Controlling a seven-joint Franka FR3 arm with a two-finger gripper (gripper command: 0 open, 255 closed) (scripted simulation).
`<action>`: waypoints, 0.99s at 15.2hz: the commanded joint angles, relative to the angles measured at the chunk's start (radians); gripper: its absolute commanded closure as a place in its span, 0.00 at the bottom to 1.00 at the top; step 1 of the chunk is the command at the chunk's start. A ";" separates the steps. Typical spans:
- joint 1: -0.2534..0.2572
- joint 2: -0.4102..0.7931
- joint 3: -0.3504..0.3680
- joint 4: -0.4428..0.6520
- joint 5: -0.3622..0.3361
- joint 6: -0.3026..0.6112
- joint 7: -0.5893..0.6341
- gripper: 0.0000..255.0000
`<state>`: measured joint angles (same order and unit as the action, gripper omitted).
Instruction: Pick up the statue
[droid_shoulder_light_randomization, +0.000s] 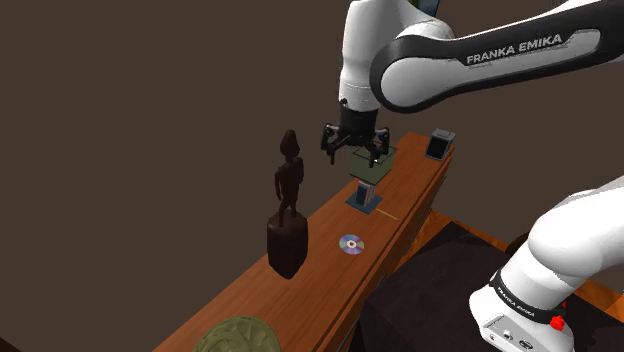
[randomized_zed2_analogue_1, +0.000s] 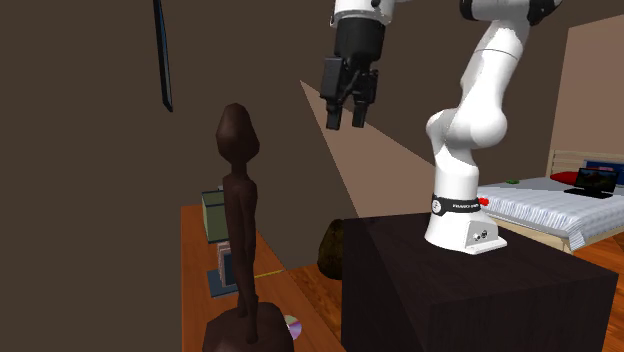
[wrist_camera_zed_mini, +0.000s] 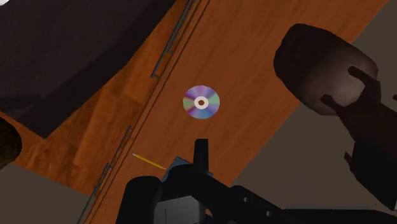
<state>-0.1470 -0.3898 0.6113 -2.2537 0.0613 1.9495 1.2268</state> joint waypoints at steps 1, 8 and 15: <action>-0.035 0.086 0.070 0.058 -0.049 0.021 0.135 0.00; -0.075 0.493 0.233 0.351 -0.389 -0.031 0.630 0.00; 0.138 0.859 0.137 0.732 -0.652 -0.201 0.942 0.00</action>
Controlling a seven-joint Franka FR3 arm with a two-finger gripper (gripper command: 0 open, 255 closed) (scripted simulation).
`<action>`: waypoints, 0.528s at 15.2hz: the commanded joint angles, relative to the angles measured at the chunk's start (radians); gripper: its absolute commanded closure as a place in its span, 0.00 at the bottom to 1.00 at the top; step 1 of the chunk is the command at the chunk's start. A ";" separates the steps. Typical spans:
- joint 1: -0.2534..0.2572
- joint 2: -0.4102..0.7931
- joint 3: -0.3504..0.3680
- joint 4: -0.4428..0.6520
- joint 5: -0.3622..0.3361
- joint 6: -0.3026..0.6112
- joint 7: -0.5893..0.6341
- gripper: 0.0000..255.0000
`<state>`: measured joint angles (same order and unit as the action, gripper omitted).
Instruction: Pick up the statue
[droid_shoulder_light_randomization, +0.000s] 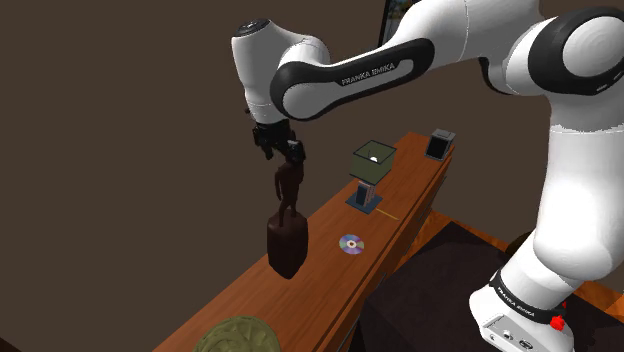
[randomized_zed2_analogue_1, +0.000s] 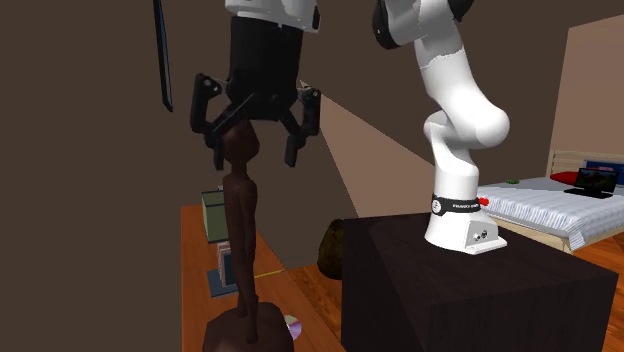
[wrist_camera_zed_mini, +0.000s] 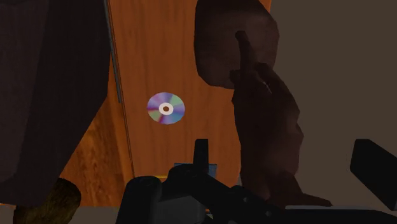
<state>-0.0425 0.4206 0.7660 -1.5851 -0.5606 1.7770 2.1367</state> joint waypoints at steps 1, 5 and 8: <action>0.034 0.051 -0.021 0.054 -0.032 -0.018 0.036 0.00; 0.033 0.065 -0.029 0.019 -0.046 0.024 0.054 0.00; 0.033 0.076 -0.034 -0.001 -0.056 0.050 0.067 0.00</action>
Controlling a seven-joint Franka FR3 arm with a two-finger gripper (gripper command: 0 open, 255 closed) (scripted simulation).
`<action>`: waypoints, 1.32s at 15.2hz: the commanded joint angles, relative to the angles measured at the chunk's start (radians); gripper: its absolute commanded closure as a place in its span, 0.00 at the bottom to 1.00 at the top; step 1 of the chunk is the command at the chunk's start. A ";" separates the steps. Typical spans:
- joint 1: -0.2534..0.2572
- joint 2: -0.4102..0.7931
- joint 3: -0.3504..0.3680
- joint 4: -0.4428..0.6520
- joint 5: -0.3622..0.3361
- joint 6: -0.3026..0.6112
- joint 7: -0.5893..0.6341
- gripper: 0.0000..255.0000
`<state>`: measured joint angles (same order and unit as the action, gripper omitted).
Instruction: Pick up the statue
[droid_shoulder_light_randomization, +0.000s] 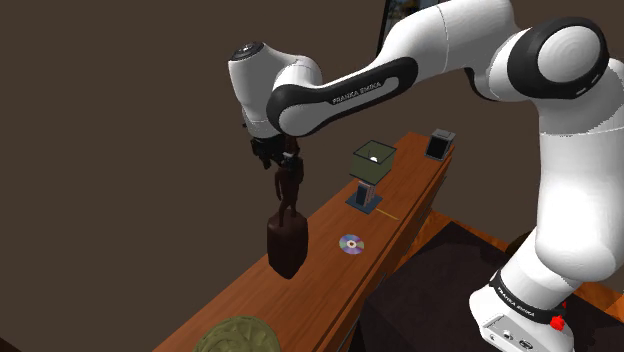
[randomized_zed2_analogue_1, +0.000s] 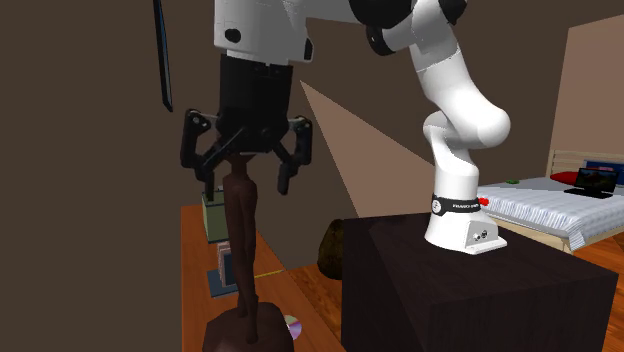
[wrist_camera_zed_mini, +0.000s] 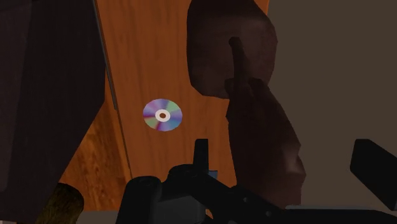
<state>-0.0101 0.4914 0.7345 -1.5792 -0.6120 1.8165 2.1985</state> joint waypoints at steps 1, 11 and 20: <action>0.000 0.005 -0.002 -0.007 -0.004 0.010 0.005 0.00; 0.000 0.005 -0.002 -0.007 -0.004 0.010 0.005 1.00; 0.004 -0.027 0.013 0.071 0.027 -0.083 -0.037 1.00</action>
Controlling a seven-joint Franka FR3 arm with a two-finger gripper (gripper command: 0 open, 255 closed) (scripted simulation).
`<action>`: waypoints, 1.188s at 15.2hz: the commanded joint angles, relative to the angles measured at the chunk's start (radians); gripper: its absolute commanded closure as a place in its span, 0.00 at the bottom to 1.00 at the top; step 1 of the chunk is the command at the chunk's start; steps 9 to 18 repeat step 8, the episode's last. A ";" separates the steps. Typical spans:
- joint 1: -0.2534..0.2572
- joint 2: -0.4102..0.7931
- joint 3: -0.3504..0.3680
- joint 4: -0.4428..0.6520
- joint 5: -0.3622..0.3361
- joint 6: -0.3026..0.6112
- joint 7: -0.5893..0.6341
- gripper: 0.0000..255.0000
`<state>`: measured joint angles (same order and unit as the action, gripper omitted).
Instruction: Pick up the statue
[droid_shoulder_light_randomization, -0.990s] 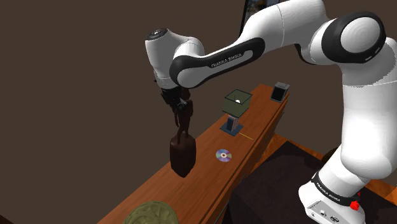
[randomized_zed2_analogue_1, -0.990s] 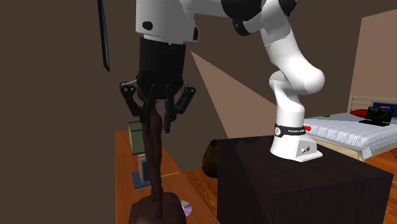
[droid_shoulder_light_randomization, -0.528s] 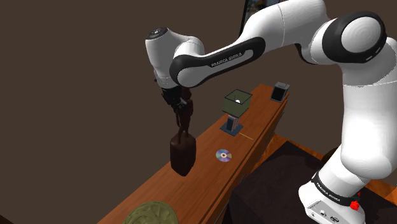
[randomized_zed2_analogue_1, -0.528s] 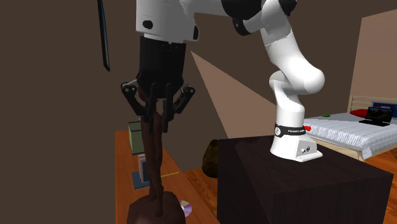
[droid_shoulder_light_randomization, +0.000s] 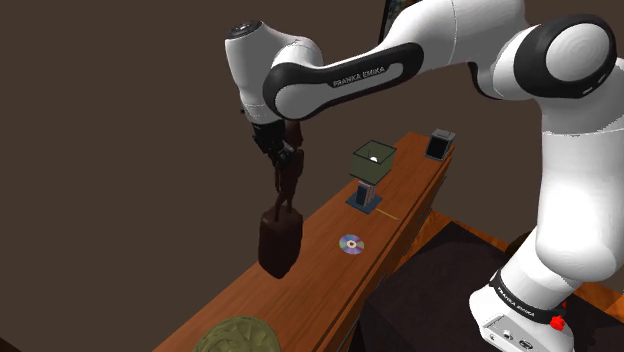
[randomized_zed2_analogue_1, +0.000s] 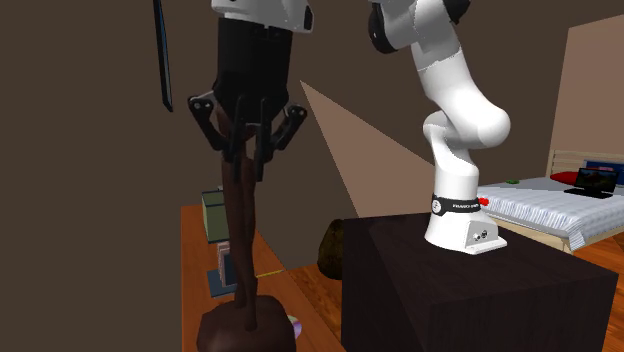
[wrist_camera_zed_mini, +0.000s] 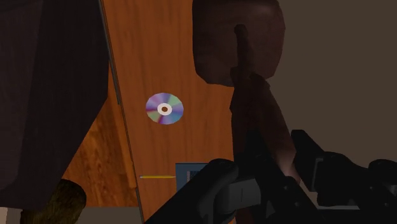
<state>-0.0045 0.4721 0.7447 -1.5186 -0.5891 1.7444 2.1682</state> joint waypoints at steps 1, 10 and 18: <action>0.000 -0.010 0.004 0.021 0.006 -0.022 -0.011 1.00; 0.009 -0.019 0.008 0.078 0.017 -0.081 -0.034 1.00; 0.009 -0.019 0.008 0.078 0.017 -0.081 -0.034 1.00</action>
